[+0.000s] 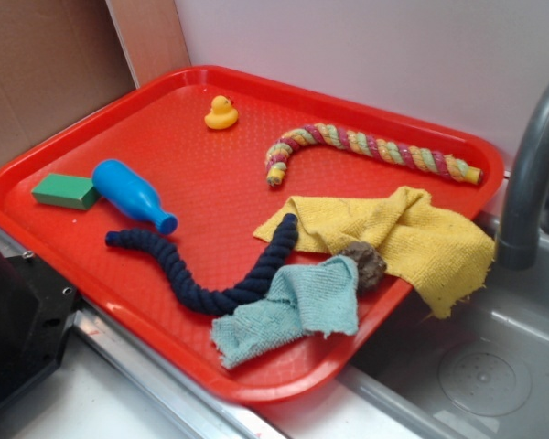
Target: Grab the green block.
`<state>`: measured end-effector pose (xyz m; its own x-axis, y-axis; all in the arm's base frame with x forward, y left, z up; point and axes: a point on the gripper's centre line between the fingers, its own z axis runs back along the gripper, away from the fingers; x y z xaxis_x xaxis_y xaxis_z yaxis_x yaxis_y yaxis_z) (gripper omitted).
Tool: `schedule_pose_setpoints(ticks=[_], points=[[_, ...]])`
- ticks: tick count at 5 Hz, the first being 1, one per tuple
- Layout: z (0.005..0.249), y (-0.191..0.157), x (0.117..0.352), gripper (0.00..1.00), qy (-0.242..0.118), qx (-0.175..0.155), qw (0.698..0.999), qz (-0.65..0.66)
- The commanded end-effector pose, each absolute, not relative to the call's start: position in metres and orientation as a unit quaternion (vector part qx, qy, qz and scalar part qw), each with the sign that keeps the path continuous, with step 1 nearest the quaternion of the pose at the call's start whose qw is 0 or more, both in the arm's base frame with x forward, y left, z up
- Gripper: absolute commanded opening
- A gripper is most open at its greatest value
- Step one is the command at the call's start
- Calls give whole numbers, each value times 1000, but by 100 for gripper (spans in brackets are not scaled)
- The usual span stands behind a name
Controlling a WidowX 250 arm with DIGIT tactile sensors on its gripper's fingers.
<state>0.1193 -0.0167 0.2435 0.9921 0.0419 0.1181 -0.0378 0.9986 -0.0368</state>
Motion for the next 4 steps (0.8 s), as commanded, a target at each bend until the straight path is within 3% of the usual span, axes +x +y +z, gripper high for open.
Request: schedule_pose_setpoints(ticks=[1,2,3,4], points=[[244,-17,119,100,-60,-17,998,20],[200,33,107,100,-22,27,990,138],[170,70,89,100,-17,-7,965,261],[149,82,90,100,-24,-9,925,379]])
